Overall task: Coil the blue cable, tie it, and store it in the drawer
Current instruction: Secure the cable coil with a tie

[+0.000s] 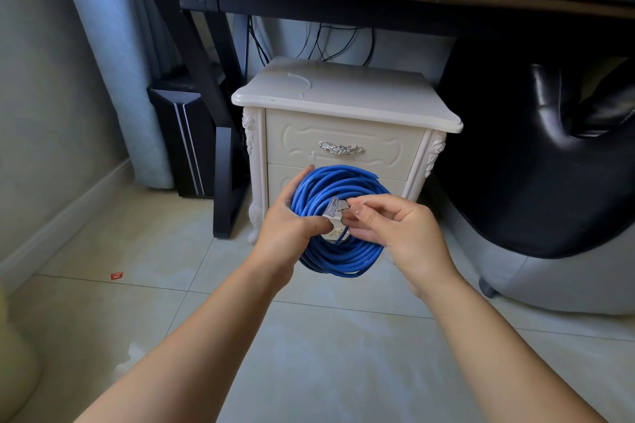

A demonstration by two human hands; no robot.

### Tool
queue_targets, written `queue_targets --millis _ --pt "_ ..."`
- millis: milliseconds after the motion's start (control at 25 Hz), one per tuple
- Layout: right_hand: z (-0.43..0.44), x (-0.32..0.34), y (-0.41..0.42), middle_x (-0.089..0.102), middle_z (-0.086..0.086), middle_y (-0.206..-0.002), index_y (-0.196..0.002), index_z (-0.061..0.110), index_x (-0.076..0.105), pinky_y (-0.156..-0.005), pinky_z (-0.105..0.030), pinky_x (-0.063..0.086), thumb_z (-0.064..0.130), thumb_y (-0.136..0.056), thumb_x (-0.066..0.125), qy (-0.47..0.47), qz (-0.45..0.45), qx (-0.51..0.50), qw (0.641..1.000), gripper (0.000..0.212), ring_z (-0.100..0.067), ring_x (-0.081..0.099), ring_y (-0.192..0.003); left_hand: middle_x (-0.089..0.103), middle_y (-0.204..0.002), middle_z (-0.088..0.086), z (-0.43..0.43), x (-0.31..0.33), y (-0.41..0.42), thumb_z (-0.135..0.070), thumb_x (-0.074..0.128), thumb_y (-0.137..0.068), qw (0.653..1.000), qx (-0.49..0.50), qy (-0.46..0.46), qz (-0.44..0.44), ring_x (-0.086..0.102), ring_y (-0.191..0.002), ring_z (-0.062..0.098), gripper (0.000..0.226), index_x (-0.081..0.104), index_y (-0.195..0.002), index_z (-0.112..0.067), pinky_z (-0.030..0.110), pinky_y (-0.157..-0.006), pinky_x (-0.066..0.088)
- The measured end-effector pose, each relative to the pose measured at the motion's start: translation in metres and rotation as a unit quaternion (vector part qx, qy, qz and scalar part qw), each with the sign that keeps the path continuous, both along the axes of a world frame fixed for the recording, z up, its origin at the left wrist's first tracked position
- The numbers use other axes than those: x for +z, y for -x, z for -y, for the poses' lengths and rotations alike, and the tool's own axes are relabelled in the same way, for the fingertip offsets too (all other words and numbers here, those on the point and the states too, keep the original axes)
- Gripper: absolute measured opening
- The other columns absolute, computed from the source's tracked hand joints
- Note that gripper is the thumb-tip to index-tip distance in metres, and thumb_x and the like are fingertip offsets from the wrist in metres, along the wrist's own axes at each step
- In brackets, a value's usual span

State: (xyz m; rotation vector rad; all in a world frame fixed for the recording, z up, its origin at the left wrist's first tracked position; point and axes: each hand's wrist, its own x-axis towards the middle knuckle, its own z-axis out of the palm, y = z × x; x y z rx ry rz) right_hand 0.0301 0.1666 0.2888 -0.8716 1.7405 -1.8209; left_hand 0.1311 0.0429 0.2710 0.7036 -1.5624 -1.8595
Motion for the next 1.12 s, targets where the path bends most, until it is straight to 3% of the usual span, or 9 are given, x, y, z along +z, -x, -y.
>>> queue_targets --millis 120,280,600,760,960,1040,1120 --pt "-0.001 0.004 0.000 0.075 -0.019 -0.101 -0.099 0.009 0.073 -0.082 -0.038 0.060 0.019 -0.083 0.070 -0.009 0.140 0.021 0.990 0.019 -0.032 0.074 -0.092 0.071 -0.102 -0.006 -0.005 0.002 0.000 0.021 0.062 -0.071 1.000 0.004 0.015 -0.006 0.066 -0.077 0.004 0.086 0.053 -0.135 -0.036 0.016 -0.067 0.052" --pt "-0.002 0.010 -0.001 0.072 -0.022 -0.108 -0.106 0.007 0.070 -0.084 -0.042 0.060 0.018 -0.079 0.068 0.060 0.287 0.056 0.954 0.030 -0.036 0.072 -0.098 0.072 -0.107 -0.005 -0.014 0.006 -0.001 0.021 0.061 -0.071 0.999 -0.007 0.044 -0.012 0.068 -0.080 0.004 0.088 0.051 -0.136 -0.037 0.016 -0.067 0.052" --pt "-0.001 0.016 -0.001 0.072 -0.019 -0.110 -0.111 0.006 0.069 -0.088 -0.046 0.058 0.011 -0.088 0.068 0.072 0.321 0.015 0.944 0.023 -0.034 0.072 -0.099 0.067 -0.118 -0.013 -0.019 0.010 -0.001 0.010 0.071 -0.074 0.986 -0.041 0.162 0.021 0.068 -0.094 0.000 0.092 0.042 -0.145 -0.040 0.014 -0.074 0.053" --pt "-0.003 0.017 0.002 0.073 -0.019 -0.106 -0.113 0.003 0.069 -0.087 -0.046 0.058 0.010 -0.088 0.069 0.055 0.307 0.005 0.950 0.027 -0.035 0.072 -0.099 0.066 -0.123 -0.014 -0.018 0.011 -0.003 -0.008 0.082 -0.076 0.986 -0.071 0.149 -0.004 0.065 -0.106 0.001 0.085 0.043 -0.145 -0.037 0.017 -0.085 0.053" --pt "-0.004 0.017 0.003 0.075 -0.017 -0.099 -0.108 0.001 0.071 -0.082 -0.044 0.060 0.009 -0.087 0.070 0.059 0.281 -0.021 0.958 0.023 -0.033 0.073 -0.092 0.067 -0.123 -0.012 -0.011 0.015 -0.006 0.004 0.075 -0.075 0.979 -0.150 0.135 0.000 0.065 -0.109 0.007 0.084 0.046 -0.142 -0.037 0.017 -0.083 0.052" --pt "-0.004 0.017 0.001 0.075 -0.018 -0.101 -0.108 0.002 0.071 -0.082 -0.043 0.060 0.010 -0.087 0.070 0.053 0.265 -0.029 0.962 0.022 -0.032 0.074 -0.089 0.067 -0.124 -0.010 -0.012 0.020 -0.006 -0.005 0.067 -0.077 0.978 -0.176 0.111 -0.022 0.064 -0.112 0.007 0.069 0.051 -0.139 -0.032 0.014 -0.083 0.050" --pt "-0.002 0.015 -0.003 0.075 -0.016 -0.098 -0.106 0.001 0.072 -0.076 -0.038 0.061 0.009 -0.087 0.070 0.049 0.254 -0.028 0.965 0.021 -0.030 0.073 -0.083 0.072 -0.116 -0.008 -0.019 0.023 -0.002 -0.024 0.066 -0.089 0.991 -0.103 0.067 -0.047 0.066 -0.108 0.007 0.038 0.063 -0.127 -0.027 0.012 -0.079 0.050"
